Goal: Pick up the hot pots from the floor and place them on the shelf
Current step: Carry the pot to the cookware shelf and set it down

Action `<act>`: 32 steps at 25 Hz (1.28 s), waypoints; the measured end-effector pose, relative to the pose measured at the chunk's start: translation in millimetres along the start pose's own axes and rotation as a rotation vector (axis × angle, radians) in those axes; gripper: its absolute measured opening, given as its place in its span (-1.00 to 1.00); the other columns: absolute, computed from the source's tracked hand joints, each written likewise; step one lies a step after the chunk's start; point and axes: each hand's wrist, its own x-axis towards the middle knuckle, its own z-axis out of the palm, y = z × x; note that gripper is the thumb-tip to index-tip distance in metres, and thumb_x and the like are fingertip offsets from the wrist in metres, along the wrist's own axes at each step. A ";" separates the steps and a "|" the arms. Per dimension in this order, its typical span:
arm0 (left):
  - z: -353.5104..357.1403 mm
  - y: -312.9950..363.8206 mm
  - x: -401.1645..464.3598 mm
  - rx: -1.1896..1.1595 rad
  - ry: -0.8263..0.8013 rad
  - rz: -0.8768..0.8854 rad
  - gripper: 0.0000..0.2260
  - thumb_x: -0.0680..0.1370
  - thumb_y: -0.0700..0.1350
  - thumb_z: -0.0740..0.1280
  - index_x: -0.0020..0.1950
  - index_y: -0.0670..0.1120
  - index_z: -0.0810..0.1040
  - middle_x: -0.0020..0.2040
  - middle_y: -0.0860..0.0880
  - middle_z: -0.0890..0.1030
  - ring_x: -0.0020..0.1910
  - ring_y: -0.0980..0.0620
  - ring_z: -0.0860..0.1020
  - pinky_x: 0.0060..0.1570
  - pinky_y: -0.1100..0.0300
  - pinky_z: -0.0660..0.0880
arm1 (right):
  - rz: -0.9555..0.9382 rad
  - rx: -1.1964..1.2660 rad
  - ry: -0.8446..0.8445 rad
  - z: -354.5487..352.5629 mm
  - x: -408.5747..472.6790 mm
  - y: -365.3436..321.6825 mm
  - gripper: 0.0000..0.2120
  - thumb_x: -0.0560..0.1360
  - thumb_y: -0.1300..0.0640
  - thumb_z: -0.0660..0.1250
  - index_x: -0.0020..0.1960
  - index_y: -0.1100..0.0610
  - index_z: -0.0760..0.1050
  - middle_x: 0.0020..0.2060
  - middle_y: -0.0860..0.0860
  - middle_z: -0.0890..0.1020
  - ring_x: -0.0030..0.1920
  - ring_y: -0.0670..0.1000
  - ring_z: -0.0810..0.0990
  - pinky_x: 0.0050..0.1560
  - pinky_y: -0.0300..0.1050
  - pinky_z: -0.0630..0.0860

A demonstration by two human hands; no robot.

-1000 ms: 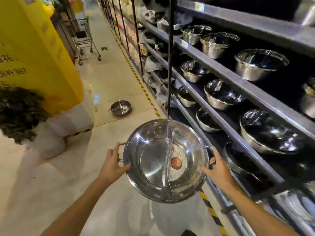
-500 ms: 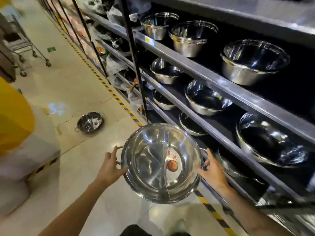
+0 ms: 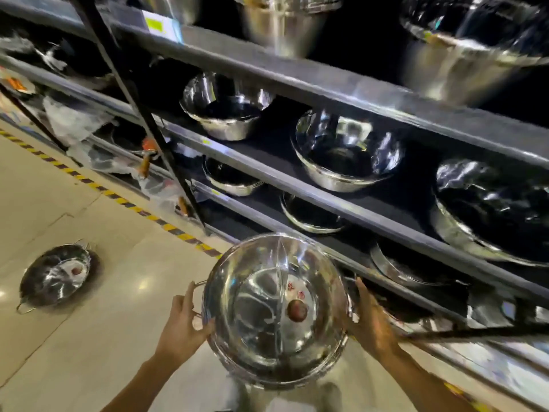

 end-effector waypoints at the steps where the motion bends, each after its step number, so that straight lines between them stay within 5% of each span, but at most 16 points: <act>1: 17.3 -20.1 15.3 0.004 -0.011 -0.002 -0.04 0.39 0.26 0.44 0.63 0.03 0.01 0.05 0.00 0.32 -0.10 0.09 0.49 -0.13 0.15 0.47 | 0.040 0.024 -0.007 23.0 6.3 22.0 -0.11 0.41 -0.08 0.52 0.59 -0.08 0.09 0.34 -0.14 0.52 0.22 -0.07 0.55 0.22 -0.10 0.52; 4: 84.8 -72.6 59.3 0.005 -0.040 0.000 -0.09 0.42 0.14 0.49 0.61 0.10 0.01 0.04 0.05 0.30 -0.09 0.19 0.49 -0.20 0.24 0.45 | 0.206 0.015 -0.049 91.9 33.4 98.4 -0.03 0.43 -0.09 0.51 0.64 -0.01 0.00 0.00 -0.02 0.65 -0.05 -0.04 0.63 -0.10 -0.39 0.48; 6: 138.1 -108.0 82.4 -0.030 -0.018 -0.002 -0.10 0.43 0.08 0.51 0.59 0.22 -0.01 0.03 0.09 0.29 -0.09 0.21 0.49 -0.22 0.25 0.45 | 0.241 0.073 -0.027 137.3 55.5 150.0 -0.10 0.45 0.00 0.51 0.62 0.00 0.07 0.06 0.05 0.65 0.00 -0.04 0.63 -0.10 -0.48 0.40; 8: 190.9 -140.2 104.3 -0.071 0.007 -0.033 -0.12 0.42 0.11 0.48 0.57 0.28 -0.01 0.02 0.10 0.29 -0.09 0.23 0.49 -0.18 0.19 0.48 | 0.236 0.136 0.033 177.5 75.6 197.3 -0.23 0.49 0.05 0.48 0.57 -0.13 0.15 0.34 -0.09 0.48 0.27 -0.12 0.48 0.22 -0.36 0.39; 10: 245.6 -165.9 131.8 -0.121 0.038 -0.039 -0.12 0.37 0.19 0.40 0.60 0.15 0.05 0.01 0.05 0.30 -0.11 0.20 0.47 -0.12 0.16 0.47 | 0.184 0.098 0.083 211.7 102.7 247.9 -0.35 0.50 -0.03 0.41 0.48 -0.27 0.18 0.24 -0.28 0.41 0.17 -0.28 0.44 0.35 -0.20 0.40; 14: 325.6 -194.0 195.1 -0.211 0.193 0.012 -0.19 0.34 0.05 0.42 0.57 0.06 0.22 -0.03 -0.03 0.34 -0.15 0.20 0.44 -0.12 0.22 0.42 | 0.205 0.023 0.186 259.0 168.1 321.1 -0.48 0.44 0.00 0.52 0.35 -0.15 0.43 -0.09 -0.15 0.54 -0.15 -0.21 0.58 -0.14 -0.44 0.49; 18: 370.1 -203.8 273.2 -0.208 0.329 0.093 -0.29 0.40 -0.16 0.50 0.51 -0.01 0.30 0.01 -0.17 0.40 -0.18 -0.04 0.46 0.00 -0.02 0.52 | 0.145 0.162 0.317 280.0 241.2 352.7 -0.20 0.42 0.00 0.52 0.57 0.01 0.23 0.02 -0.19 0.63 -0.12 -0.20 0.65 -0.17 -0.44 0.48; 22: 393.6 -197.6 329.5 -0.093 0.377 0.199 -0.30 0.41 -0.01 0.47 0.49 -0.11 0.27 0.10 -0.16 0.44 -0.05 -0.01 0.42 0.04 0.10 0.40 | 0.080 0.160 0.393 272.9 300.3 371.0 -0.25 0.38 -0.04 0.54 0.48 0.11 0.36 -0.02 -0.11 0.66 0.04 -0.04 0.66 0.07 -0.09 0.59; 24: 397.3 -182.6 340.6 -0.105 0.366 0.190 -0.26 0.44 -0.03 0.46 0.53 -0.20 0.22 0.21 -0.26 0.47 0.14 -0.07 0.40 0.17 0.07 0.38 | 0.079 0.165 0.467 262.9 311.1 367.6 -0.31 0.37 0.01 0.53 0.42 0.18 0.44 -0.11 -0.05 0.69 0.02 0.02 0.67 0.05 -0.12 0.53; 28: 399.0 -159.7 340.9 -0.203 0.347 0.217 -0.38 0.45 -0.17 0.44 0.44 -0.34 0.30 0.03 -0.22 0.62 0.14 -0.27 0.54 0.23 -0.17 0.47 | 0.163 0.433 0.515 256.7 299.1 359.4 -0.23 0.40 0.14 0.56 0.53 0.17 0.32 0.28 0.14 0.62 0.28 0.07 0.59 0.33 0.02 0.49; 32: 404.1 -171.1 340.1 -0.243 0.311 0.219 -0.46 0.46 -0.19 0.45 0.39 -0.25 0.37 0.02 -0.19 0.60 0.08 -0.21 0.55 0.16 -0.19 0.50 | 0.209 0.670 0.331 268.2 283.3 365.6 -0.04 0.40 0.31 0.55 0.62 0.10 0.07 0.48 0.13 0.43 0.31 0.08 0.57 0.23 -0.09 0.52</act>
